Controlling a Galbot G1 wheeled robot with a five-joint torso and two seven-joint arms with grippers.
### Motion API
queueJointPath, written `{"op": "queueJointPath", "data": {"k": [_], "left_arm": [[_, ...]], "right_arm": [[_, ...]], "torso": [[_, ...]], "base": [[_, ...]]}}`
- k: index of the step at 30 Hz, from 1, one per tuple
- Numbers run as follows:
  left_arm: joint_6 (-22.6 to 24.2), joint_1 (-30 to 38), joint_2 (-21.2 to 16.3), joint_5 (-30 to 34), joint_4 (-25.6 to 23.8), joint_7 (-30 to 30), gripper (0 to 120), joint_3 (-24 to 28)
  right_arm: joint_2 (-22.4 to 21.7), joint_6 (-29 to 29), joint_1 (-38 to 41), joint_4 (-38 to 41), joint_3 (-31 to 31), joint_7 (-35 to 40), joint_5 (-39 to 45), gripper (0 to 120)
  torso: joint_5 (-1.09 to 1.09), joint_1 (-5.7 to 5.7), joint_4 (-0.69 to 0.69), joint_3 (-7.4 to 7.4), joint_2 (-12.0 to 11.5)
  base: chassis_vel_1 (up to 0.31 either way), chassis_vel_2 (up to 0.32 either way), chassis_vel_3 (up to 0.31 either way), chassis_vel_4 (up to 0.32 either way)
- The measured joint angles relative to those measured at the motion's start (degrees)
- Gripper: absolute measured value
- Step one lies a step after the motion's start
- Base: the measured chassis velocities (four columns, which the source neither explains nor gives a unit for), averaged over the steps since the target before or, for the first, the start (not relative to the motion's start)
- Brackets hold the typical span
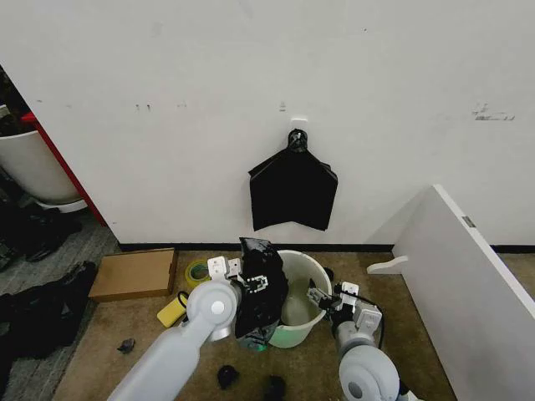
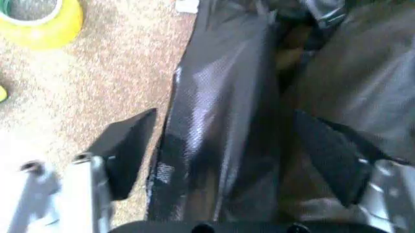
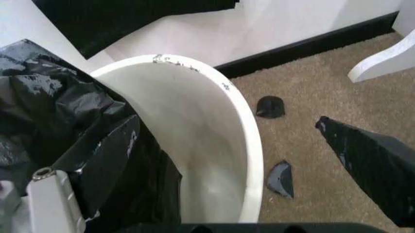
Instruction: Place the garbage bag over the trash bin.
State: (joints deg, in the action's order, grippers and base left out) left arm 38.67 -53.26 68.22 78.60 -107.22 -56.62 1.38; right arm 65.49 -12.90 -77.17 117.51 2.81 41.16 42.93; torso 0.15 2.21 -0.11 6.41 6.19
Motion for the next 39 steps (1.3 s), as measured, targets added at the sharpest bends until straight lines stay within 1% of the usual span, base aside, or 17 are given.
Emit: {"op": "queueJointPath", "data": {"k": [1,2,5,7,9,11,15,17,19,21,28,32,35,37,39], "left_arm": [[0.23,0.12,0.01,0.28,0.27,-0.24,77,0.03],[0.76,0.29,0.03,0.85,0.70,-0.66,71,0.05],[2.11,0.49,0.07,1.53,1.76,-1.08,59,0.23],[2.86,0.81,0.49,1.56,2.85,-1.13,49,0.42],[2.99,0.94,0.68,1.56,3.15,-1.18,47,0.45],[3.19,1.38,1.36,1.56,4.43,-1.36,36,0.63],[3.20,1.50,1.69,1.38,5.34,-1.38,20,0.92],[3.19,1.50,1.69,1.36,5.35,-1.38,18,0.92],[3.08,1.48,1.66,1.24,5.39,-1.36,8,0.92],[2.90,1.39,1.55,1.02,5.44,-1.30,2,0.90],[2.03,1.07,1.18,0.05,5.45,-0.54,1,0.61],[1.25,0.25,0.20,-1.72,4.29,0.87,1,-0.19],[0.45,-0.66,-1.19,-3.72,1.93,3.27,1,-0.84],[-0.26,-1.17,-2.30,-6.38,0.24,5.80,1,-1.04],[-0.80,-1.45,-3.26,-8.84,-1.67,7.78,1,-1.26]], "right_arm": [[0.00,-0.01,0.01,0.00,0.03,0.03,0.09,100],[-0.03,-0.03,0.02,0.01,0.10,0.09,0.26,100],[-0.09,-0.08,0.00,0.14,0.37,0.22,0.76,100],[-0.09,-0.10,-0.09,0.28,0.52,0.37,1.08,100],[-0.07,-0.10,-0.12,0.33,0.55,0.43,1.20,100],[-0.03,-0.10,-0.21,0.41,0.58,0.57,1.37,100],[0.01,-0.11,-0.30,0.57,0.70,0.73,1.51,100],[0.01,-0.11,-0.30,0.59,0.72,0.74,1.52,100],[0.01,-0.11,-0.35,0.65,0.75,0.75,1.53,100],[0.00,-0.11,-0.39,0.73,0.76,0.76,1.53,100],[0.06,-0.05,-0.54,0.90,0.78,0.76,1.32,100],[-0.07,0.06,-0.67,1.91,0.79,0.35,0.06,100],[-0.74,0.07,-0.38,3.78,0.94,-0.29,-0.81,100],[-1.56,-0.15,0.06,5.35,1.28,-1.28,-1.00,100],[-3.08,-1.44,1.31,7.93,2.29,-2.95,1.40,100]], "torso": [[0.00,0.00,0.00,0.00,0.00],[0.00,0.00,0.00,0.00,0.00],[0.00,0.00,0.00,0.00,0.00],[0.00,0.00,0.00,0.00,0.00],[0.00,0.00,0.00,0.00,0.00],[0.00,0.00,0.00,0.00,0.00],[0.00,0.00,0.00,0.00,0.00],[0.00,0.00,0.00,0.00,0.00],[0.00,0.00,0.00,0.00,0.00],[0.00,0.00,0.00,0.00,0.00],[0.00,0.00,0.00,0.00,0.00],[0.00,0.00,0.00,0.00,0.00],[0.00,0.00,0.00,0.00,0.00],[0.00,0.00,0.00,-0.01,0.00],[0.01,0.00,0.01,-0.01,0.00]], "base": [[0.000,0.000,0.000,0.000],[0.000,0.000,0.000,0.000],[0.000,0.000,0.000,0.000],[0.000,0.000,0.000,0.000],[0.000,0.000,0.000,0.000],[0.000,0.000,0.000,0.000],[0.000,0.000,0.000,0.000],[0.000,0.000,0.000,0.000],[0.000,0.000,0.000,0.000],[0.000,0.000,0.000,0.000],[0.000,0.000,0.000,0.000],[0.000,0.000,0.000,0.000],[0.000,0.000,0.000,0.000],[0.000,0.000,0.000,0.000],[0.000,0.000,0.000,0.000]]}}
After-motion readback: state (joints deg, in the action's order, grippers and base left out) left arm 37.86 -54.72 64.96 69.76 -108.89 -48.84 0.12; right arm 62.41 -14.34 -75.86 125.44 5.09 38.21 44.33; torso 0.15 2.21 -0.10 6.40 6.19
